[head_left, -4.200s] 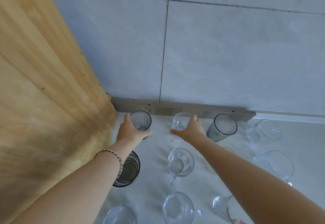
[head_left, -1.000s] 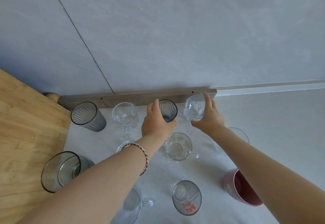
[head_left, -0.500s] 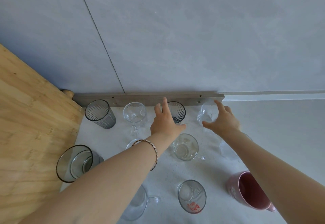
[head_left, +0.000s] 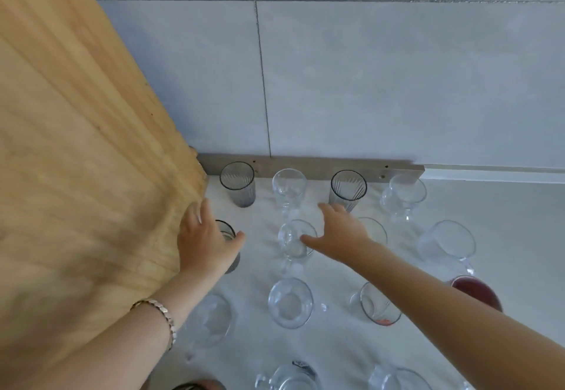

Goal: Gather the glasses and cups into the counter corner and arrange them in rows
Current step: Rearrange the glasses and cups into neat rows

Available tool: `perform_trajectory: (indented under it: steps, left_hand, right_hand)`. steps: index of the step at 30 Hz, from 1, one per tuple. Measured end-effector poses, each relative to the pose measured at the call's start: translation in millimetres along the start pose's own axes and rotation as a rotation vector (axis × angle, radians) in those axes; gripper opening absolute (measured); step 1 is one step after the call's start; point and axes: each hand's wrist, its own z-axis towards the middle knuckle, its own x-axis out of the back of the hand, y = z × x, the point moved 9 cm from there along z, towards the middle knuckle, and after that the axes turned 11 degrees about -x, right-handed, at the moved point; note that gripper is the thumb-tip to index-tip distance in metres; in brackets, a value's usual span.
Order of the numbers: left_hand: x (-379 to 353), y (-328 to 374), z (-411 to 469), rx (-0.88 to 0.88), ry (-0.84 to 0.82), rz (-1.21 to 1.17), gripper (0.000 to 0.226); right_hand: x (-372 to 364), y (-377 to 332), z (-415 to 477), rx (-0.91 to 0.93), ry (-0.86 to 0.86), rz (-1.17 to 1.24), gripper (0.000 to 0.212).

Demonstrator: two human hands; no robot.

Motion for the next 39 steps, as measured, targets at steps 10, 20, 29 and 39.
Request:
perform_trajectory:
  steps: [10,20,29,39]
  left_hand:
    - [-20.2,-37.6,-11.0,0.068,-0.274,-0.286,0.098]
    - [-31.7,-16.9,9.9,-0.148,-0.413,-0.246,0.094]
    - [-37.0,-14.7,15.4,-0.161,-0.397,-0.237,0.092]
    - [-29.3,0.4,8.1,-0.173,-0.394,-0.035,0.105]
  right_hand:
    - [-70.3,-29.5,1.9,-0.063,-0.064,0.09,0.091]
    - [-80.4,-34.1,8.4,-0.025,-0.036,0.203,0.106]
    - [-79.3,-34.9,14.9,-0.063,-0.012,0.294,0.094]
    - [-62.0,-28.1,-4.8,0.026,-0.071,0.279,0.105]
